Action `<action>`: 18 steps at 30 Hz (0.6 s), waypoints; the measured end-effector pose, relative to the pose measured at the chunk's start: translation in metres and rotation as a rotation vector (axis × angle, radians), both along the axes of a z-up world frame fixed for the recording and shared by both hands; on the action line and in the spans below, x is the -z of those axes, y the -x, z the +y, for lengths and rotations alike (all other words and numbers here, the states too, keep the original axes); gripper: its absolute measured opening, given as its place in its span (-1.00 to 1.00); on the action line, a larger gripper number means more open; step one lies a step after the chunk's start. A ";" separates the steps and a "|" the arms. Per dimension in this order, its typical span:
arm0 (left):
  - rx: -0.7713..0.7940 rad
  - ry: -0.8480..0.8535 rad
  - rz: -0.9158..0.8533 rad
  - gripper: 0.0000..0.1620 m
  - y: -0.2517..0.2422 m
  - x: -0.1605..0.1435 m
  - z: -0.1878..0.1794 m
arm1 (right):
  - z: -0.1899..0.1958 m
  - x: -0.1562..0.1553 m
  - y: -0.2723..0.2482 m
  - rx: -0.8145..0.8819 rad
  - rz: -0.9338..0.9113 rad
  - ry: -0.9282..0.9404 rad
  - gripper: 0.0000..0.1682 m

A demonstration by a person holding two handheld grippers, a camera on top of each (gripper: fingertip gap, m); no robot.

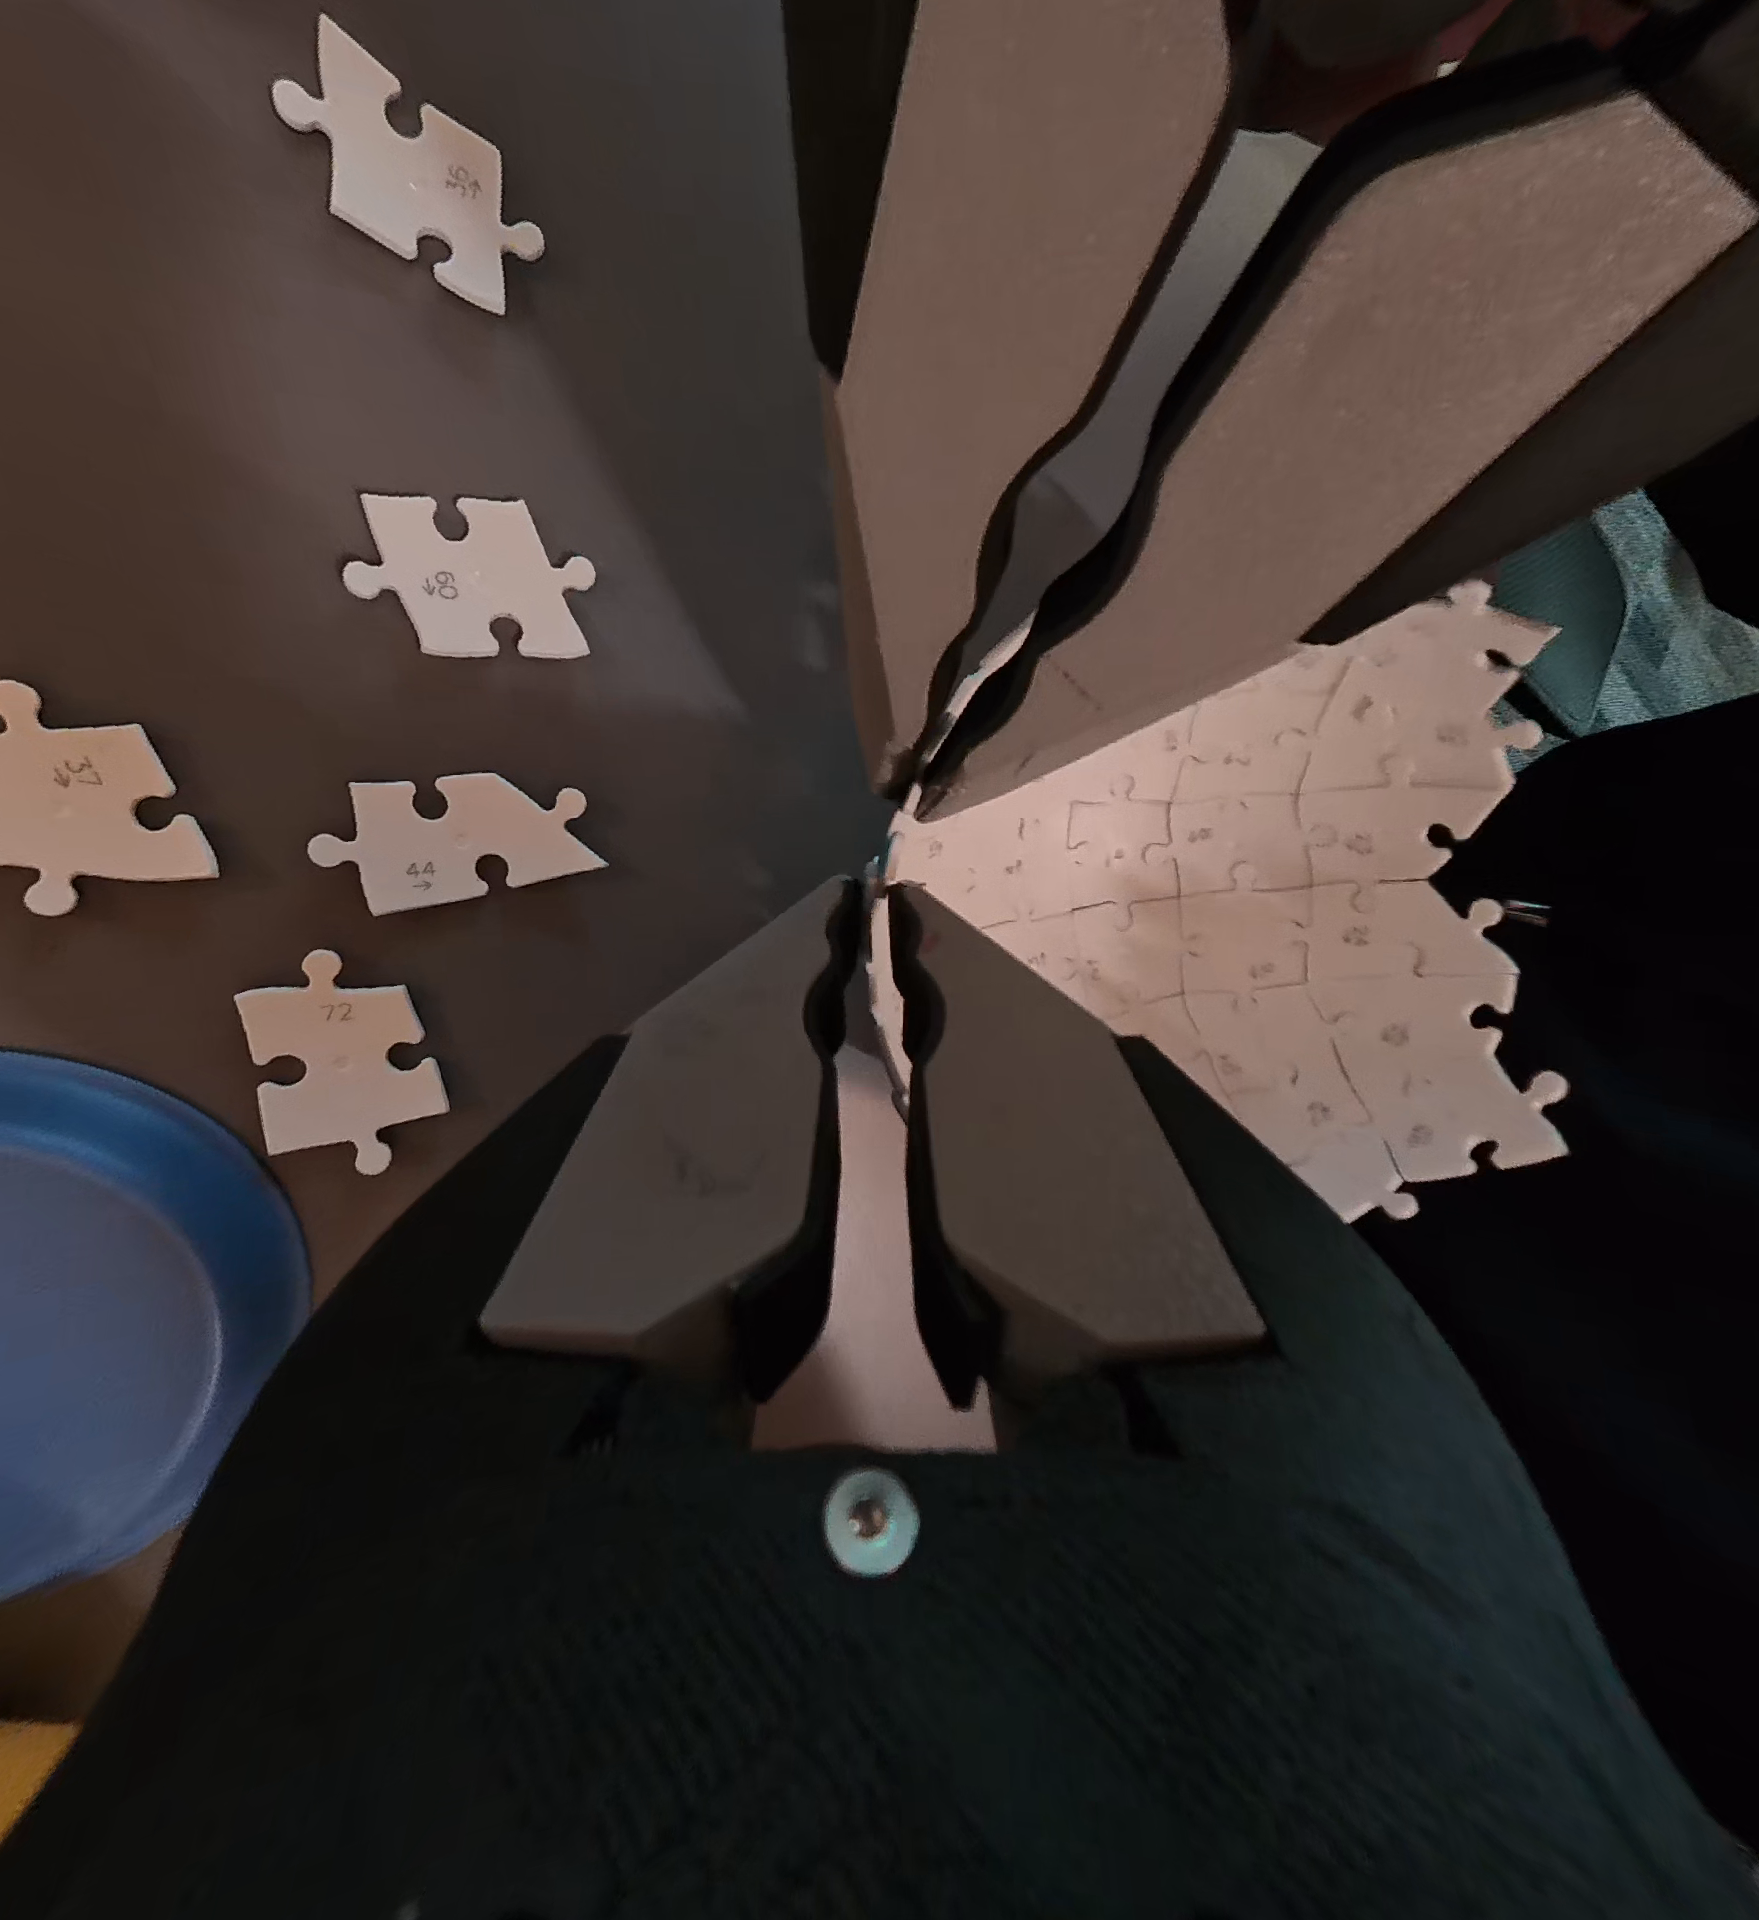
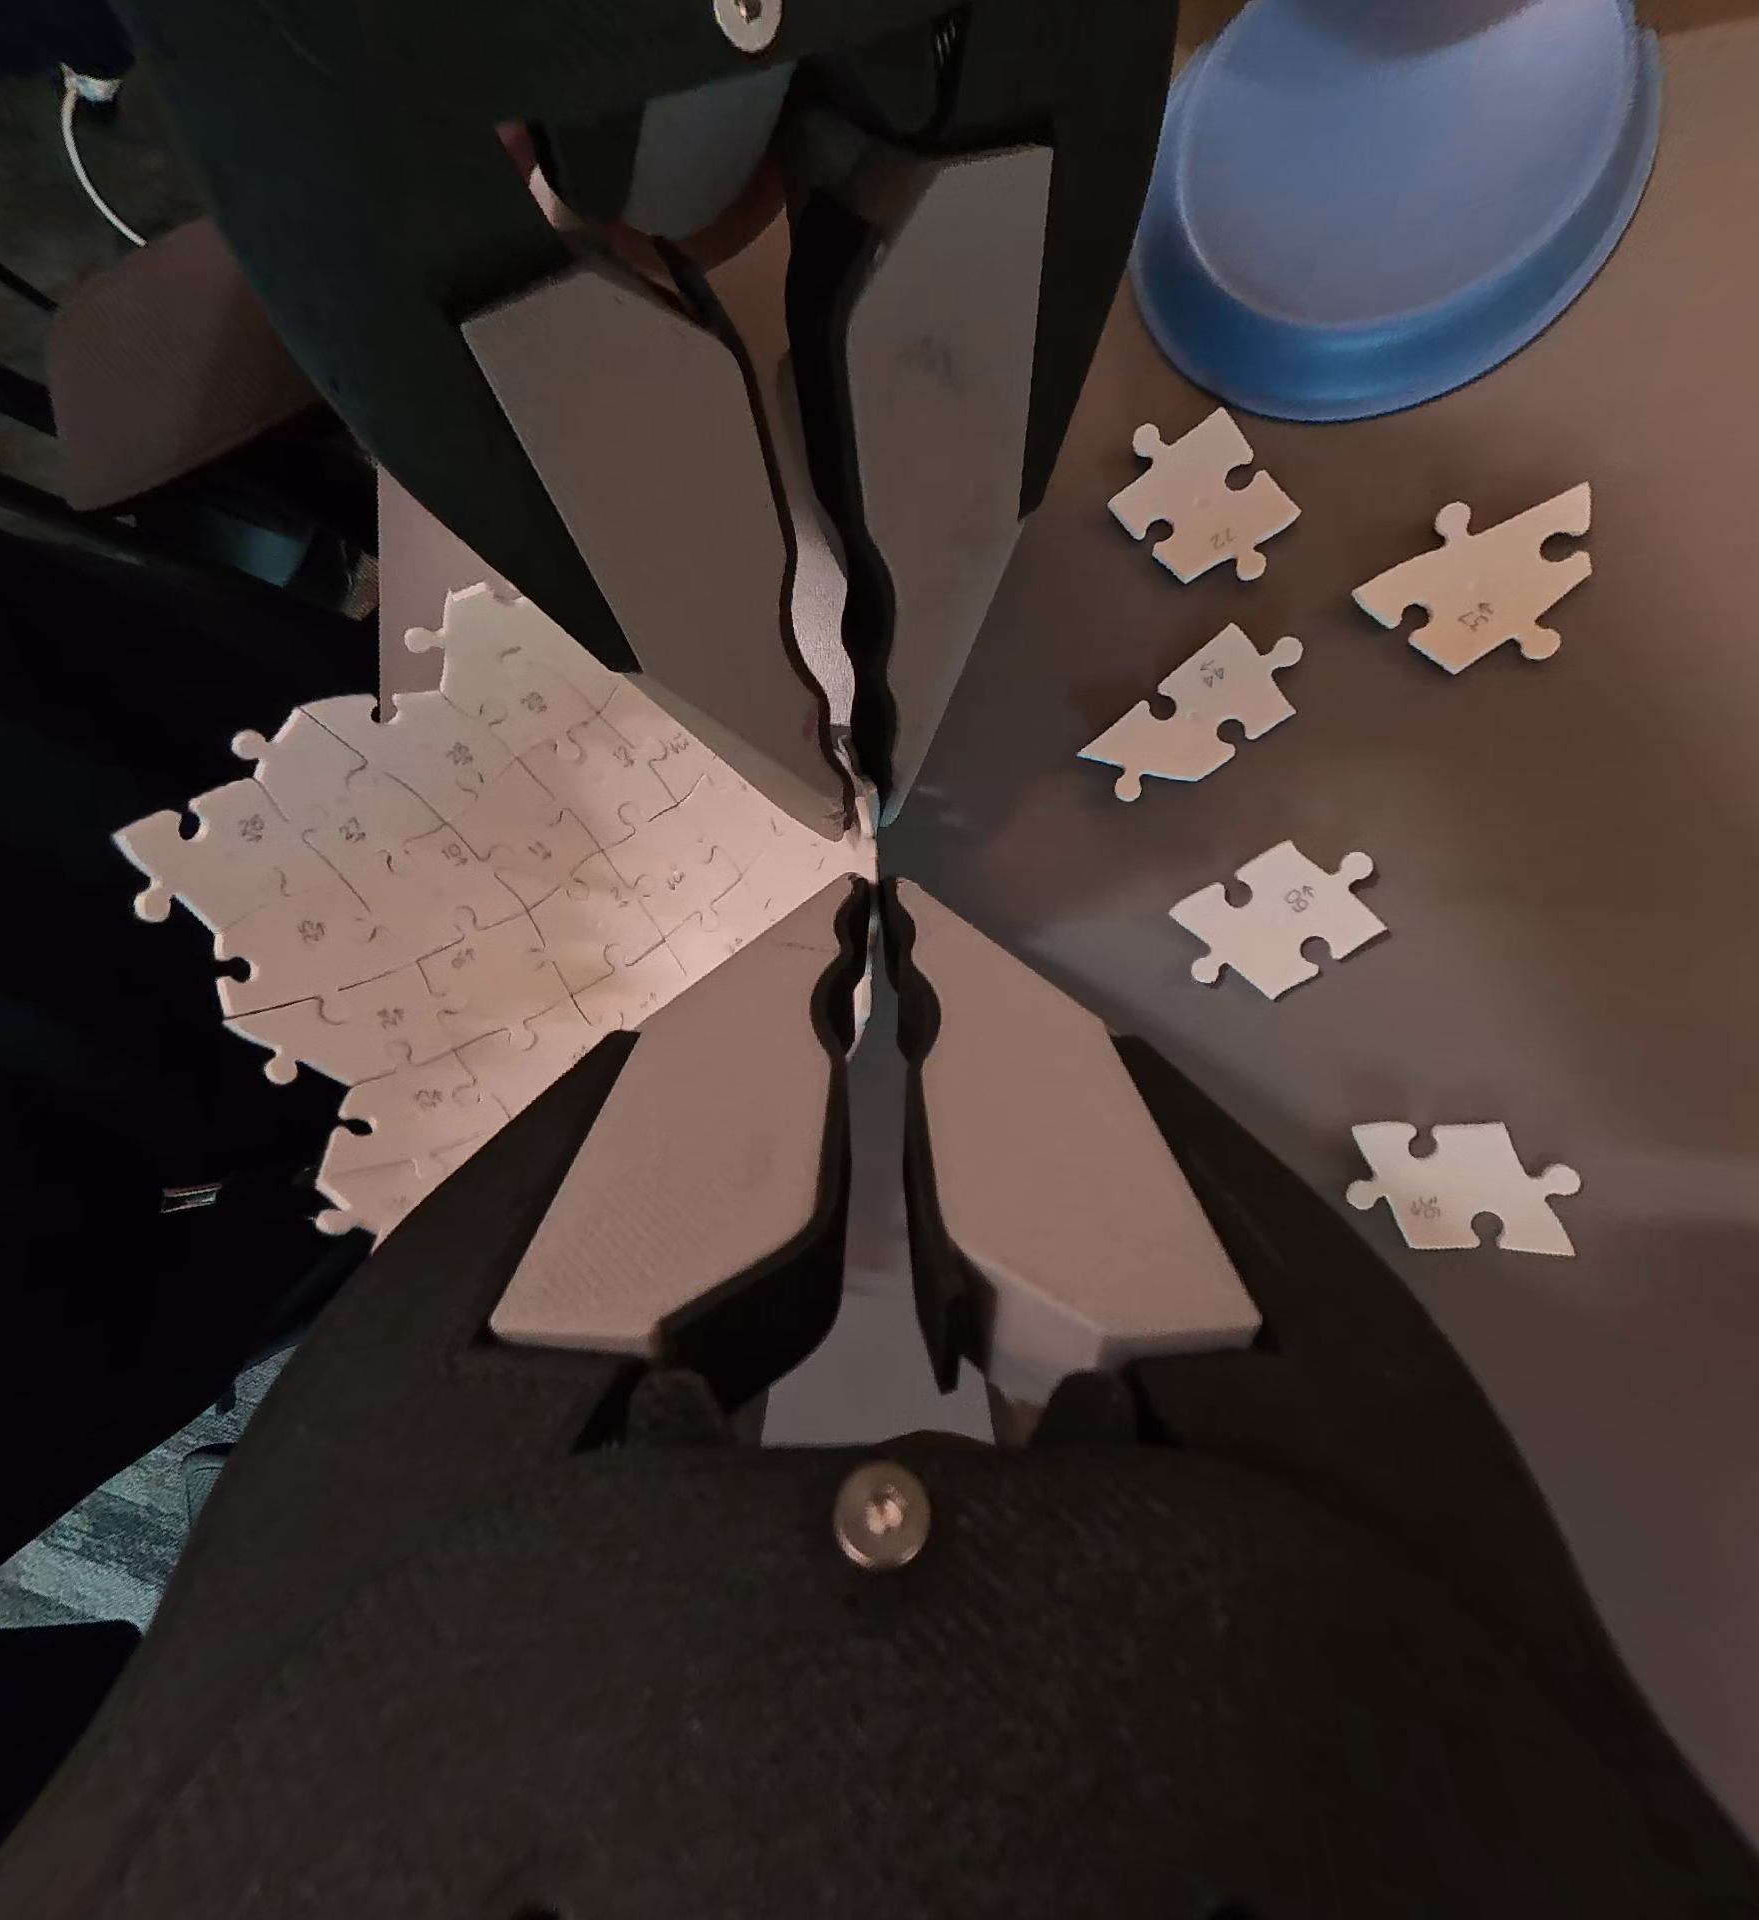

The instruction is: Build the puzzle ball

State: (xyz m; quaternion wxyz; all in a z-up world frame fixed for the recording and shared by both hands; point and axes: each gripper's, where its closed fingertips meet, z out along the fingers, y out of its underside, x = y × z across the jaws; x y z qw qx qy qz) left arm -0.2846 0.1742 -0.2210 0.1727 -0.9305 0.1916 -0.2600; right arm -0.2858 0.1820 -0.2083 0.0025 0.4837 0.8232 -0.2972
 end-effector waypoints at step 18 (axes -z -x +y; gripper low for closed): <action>-0.025 0.030 -0.015 -0.99 -0.001 0.001 0.001 | -0.001 0.002 -0.002 -0.051 0.018 -0.024 -0.95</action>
